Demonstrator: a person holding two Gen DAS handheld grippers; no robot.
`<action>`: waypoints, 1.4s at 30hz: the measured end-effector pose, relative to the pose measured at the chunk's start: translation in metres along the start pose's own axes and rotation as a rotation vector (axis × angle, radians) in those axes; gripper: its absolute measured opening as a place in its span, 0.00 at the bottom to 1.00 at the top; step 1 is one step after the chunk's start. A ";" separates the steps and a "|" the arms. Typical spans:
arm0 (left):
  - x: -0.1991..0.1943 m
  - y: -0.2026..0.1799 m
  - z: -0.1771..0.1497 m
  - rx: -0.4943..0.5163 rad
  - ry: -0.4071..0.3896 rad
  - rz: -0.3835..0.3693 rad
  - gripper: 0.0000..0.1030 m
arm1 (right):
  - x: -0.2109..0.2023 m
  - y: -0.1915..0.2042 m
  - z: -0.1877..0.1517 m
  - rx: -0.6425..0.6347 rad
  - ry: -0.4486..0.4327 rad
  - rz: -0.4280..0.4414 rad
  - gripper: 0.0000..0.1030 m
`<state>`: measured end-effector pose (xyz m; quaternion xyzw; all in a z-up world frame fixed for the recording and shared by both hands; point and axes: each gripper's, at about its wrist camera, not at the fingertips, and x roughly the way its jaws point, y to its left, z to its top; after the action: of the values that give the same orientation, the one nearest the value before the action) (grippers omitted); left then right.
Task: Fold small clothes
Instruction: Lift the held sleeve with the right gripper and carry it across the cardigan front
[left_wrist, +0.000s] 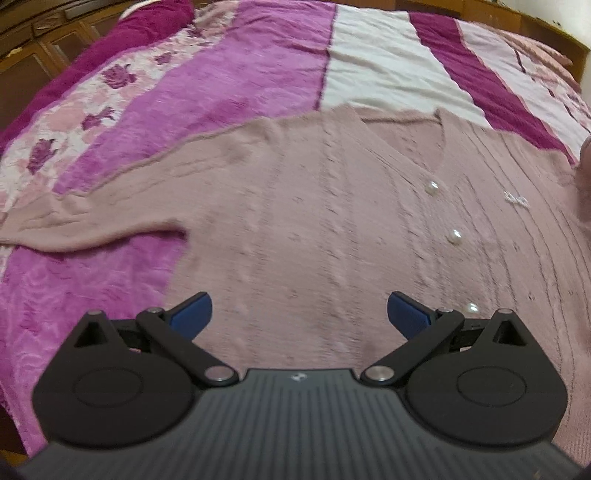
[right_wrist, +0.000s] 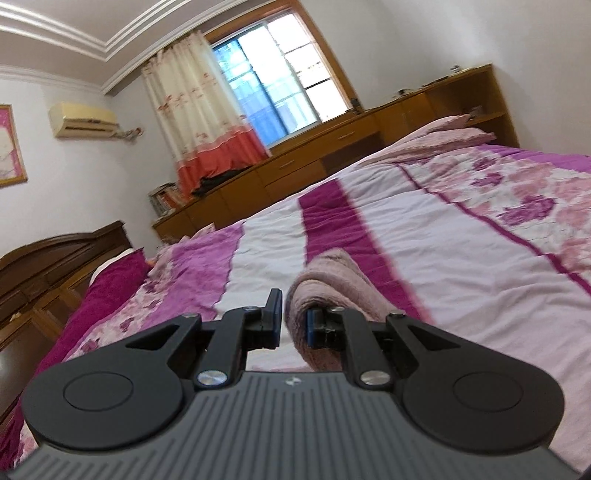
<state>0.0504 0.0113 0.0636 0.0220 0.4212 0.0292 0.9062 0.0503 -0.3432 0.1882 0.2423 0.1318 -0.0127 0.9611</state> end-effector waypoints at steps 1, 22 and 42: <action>-0.002 0.006 0.001 -0.009 -0.005 0.006 1.00 | 0.002 0.010 -0.003 -0.007 0.006 0.004 0.13; -0.005 0.083 -0.009 -0.148 -0.011 0.052 1.00 | 0.083 0.153 -0.106 -0.109 0.179 0.062 0.13; 0.009 0.101 -0.018 -0.181 0.012 0.047 1.00 | 0.155 0.181 -0.217 -0.233 0.421 0.051 0.14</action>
<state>0.0386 0.1132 0.0517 -0.0500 0.4215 0.0887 0.9011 0.1620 -0.0755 0.0479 0.1306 0.3237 0.0777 0.9339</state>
